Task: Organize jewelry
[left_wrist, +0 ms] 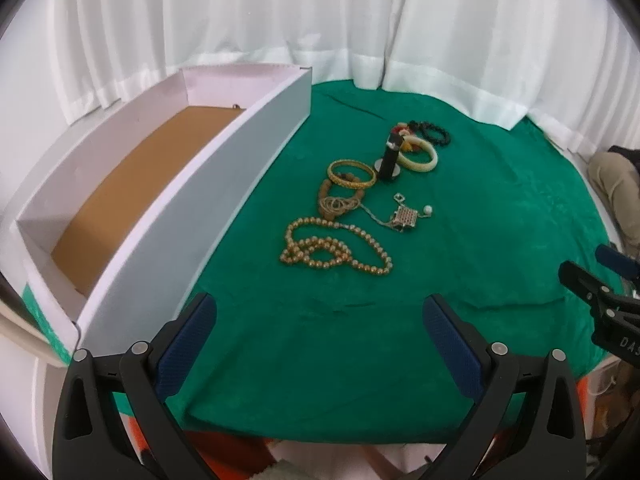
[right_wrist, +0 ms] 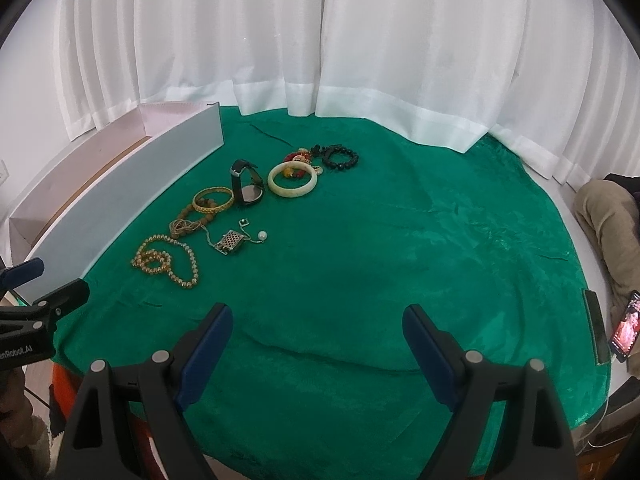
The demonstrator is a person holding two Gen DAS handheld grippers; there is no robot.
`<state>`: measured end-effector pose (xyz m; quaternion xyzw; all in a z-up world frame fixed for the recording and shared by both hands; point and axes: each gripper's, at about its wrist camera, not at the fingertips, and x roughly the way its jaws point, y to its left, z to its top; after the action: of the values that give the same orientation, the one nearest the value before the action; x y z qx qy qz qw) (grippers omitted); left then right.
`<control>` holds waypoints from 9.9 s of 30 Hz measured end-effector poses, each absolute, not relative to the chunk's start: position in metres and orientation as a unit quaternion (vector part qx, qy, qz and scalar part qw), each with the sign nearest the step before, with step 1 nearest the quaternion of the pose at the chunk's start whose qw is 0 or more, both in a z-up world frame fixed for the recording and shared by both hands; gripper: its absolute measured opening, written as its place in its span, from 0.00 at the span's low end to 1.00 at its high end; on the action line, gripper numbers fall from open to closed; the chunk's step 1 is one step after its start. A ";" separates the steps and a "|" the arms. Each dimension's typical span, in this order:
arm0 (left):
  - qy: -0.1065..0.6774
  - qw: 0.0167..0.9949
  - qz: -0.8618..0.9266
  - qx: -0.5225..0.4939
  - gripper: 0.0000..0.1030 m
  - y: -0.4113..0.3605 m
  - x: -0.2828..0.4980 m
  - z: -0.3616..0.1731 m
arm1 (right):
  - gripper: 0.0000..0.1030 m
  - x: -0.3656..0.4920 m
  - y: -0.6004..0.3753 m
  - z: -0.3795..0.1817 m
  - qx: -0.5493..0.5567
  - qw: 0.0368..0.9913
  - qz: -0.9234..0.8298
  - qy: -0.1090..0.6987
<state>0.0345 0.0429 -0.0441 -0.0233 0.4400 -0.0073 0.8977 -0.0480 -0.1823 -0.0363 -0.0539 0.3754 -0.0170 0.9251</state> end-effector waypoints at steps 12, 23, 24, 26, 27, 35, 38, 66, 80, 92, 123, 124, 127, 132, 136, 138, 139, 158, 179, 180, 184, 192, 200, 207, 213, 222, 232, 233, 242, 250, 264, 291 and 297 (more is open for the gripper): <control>0.455 0.889 -0.030 -0.046 0.99 0.050 0.051 -0.054 | 0.86 -0.046 -0.181 -0.041 -0.052 0.924 -0.010 0.378; 0.481 0.875 -0.027 -0.049 0.99 0.061 0.087 -0.085 | 0.86 -0.043 -0.181 -0.048 -0.050 0.920 -0.003 0.388; 0.482 0.875 -0.023 -0.046 0.99 0.061 0.093 -0.088 | 0.86 -0.043 -0.181 -0.049 -0.050 0.920 -0.002 0.389; 0.485 0.874 -0.017 -0.038 0.99 0.062 0.107 -0.097 | 0.86 -0.043 -0.182 -0.050 -0.050 0.919 -0.001 0.390; 0.489 0.872 -0.015 -0.036 0.99 0.062 0.113 -0.101 | 0.86 -0.043 -0.182 -0.051 -0.050 0.919 -0.001 0.391; 0.514 0.857 -0.022 -0.008 0.98 0.050 0.146 -0.134 | 0.86 -0.042 -0.181 -0.054 -0.051 0.917 0.003 0.397; 0.522 0.853 -0.017 0.006 0.98 0.048 0.150 -0.144 | 0.86 -0.041 -0.182 -0.055 -0.050 0.916 0.003 0.398; 0.460 0.879 -0.066 -0.106 0.05 0.098 0.076 -0.070 | 0.86 0.015 -0.171 -0.069 -0.050 0.903 0.109 0.413; 0.465 0.878 -0.052 -0.102 0.05 0.105 0.061 -0.075 | 0.72 0.117 -0.110 -0.125 -0.140 0.849 0.235 0.453; 0.448 0.884 -0.067 -0.113 0.05 0.104 0.052 -0.050 | 0.20 0.117 -0.111 -0.110 -0.118 0.854 0.231 0.451; 0.423 0.887 -0.096 -0.158 0.05 0.115 0.037 0.010 | 0.33 0.090 -0.096 -0.082 -0.089 0.851 0.262 0.446; 0.419 0.887 -0.101 -0.163 0.05 0.116 0.037 0.018 | 0.33 0.088 -0.096 -0.071 -0.082 0.852 0.269 0.442; 0.403 0.892 -0.114 -0.170 0.05 0.121 0.035 0.050 | 0.33 0.079 -0.092 -0.026 -0.066 0.855 0.294 0.422; 0.372 0.902 -0.125 -0.180 0.05 0.141 0.030 0.102 | 0.33 0.072 -0.063 0.047 -0.059 0.856 0.339 0.385; 0.341 0.921 -0.097 -0.161 0.05 0.162 0.031 0.136 | 0.33 0.077 -0.025 0.089 -0.066 0.856 0.369 0.356; 0.325 0.931 -0.069 -0.152 0.05 0.178 0.035 0.149 | 0.33 0.082 -0.004 0.101 -0.070 0.854 0.381 0.348; 0.321 0.933 -0.058 -0.150 0.05 0.186 0.037 0.152 | 0.33 0.090 0.010 0.107 -0.071 0.851 0.388 0.346; 0.464 0.864 0.142 -0.135 0.25 0.294 0.112 -0.051 | 0.40 0.176 0.167 -0.049 -0.114 0.805 0.358 0.459; 0.409 0.893 0.150 0.116 0.87 0.200 0.096 -0.056 | 0.48 0.068 0.003 -0.042 -0.070 0.857 0.320 0.397; 0.405 0.891 0.158 0.132 0.87 0.196 0.094 -0.057 | 0.48 0.063 -0.009 -0.044 -0.067 0.861 0.312 0.397; 0.407 0.893 0.155 0.112 0.87 0.194 0.077 -0.054 | 0.48 0.046 -0.046 -0.046 -0.065 0.874 0.279 0.393; 0.388 0.905 0.159 0.070 0.87 0.191 0.040 -0.046 | 0.48 0.007 -0.106 -0.046 -0.067 0.899 0.210 0.378; 0.269 0.949 0.164 0.027 0.98 0.165 0.007 0.013 | 0.67 -0.023 -0.158 -0.049 -0.045 0.917 0.126 0.376; 0.279 0.960 0.010 0.002 0.98 0.098 0.006 0.026 | 0.83 -0.034 -0.191 -0.049 -0.027 0.932 0.053 0.359; 0.349 0.934 -0.074 0.014 0.98 0.048 0.023 -0.012 | 0.83 -0.040 -0.198 -0.053 -0.025 0.932 0.035 0.359; 0.428 0.900 -0.078 -0.003 0.98 0.030 0.039 -0.070 | 0.88 -0.046 -0.202 -0.070 -0.013 0.926 0.051 0.373; 0.460 0.885 -0.068 0.028 0.98 0.020 0.048 -0.094 | 0.89 -0.040 -0.198 -0.082 -0.048 0.921 0.050 0.385; 0.458 0.886 -0.068 0.025 0.98 0.021 0.049 -0.094 | 0.89 -0.038 -0.199 -0.085 -0.046 0.918 0.047 0.392; 0.434 0.898 -0.064 0.024 0.98 0.026 0.078 -0.093 | 0.89 -0.029 -0.208 -0.100 -0.030 0.906 0.032 0.420; 0.424 0.903 -0.074 0.003 0.98 0.024 0.136 -0.103 | 0.89 -0.026 -0.210 -0.108 -0.016 0.901 0.044 0.432; 0.444 0.894 -0.059 0.029 0.53 0.014 0.203 -0.142 | 0.89 -0.026 -0.225 -0.109 0.005 0.901 0.042 0.431; 0.470 0.877 -0.092 -0.027 0.53 0.049 0.074 -0.125 | 0.83 0.051 -0.159 -0.108 0.030 0.871 0.186 0.454; 0.468 0.879 -0.085 -0.030 0.54 0.053 0.070 -0.128 | 0.66 0.109 -0.138 -0.139 0.164 0.821 0.217 0.502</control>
<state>0.0705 0.0533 -0.1276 -0.0297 0.4675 -0.0847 0.8794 0.1095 -0.1383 -0.1386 0.1637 0.5024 0.2168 0.8208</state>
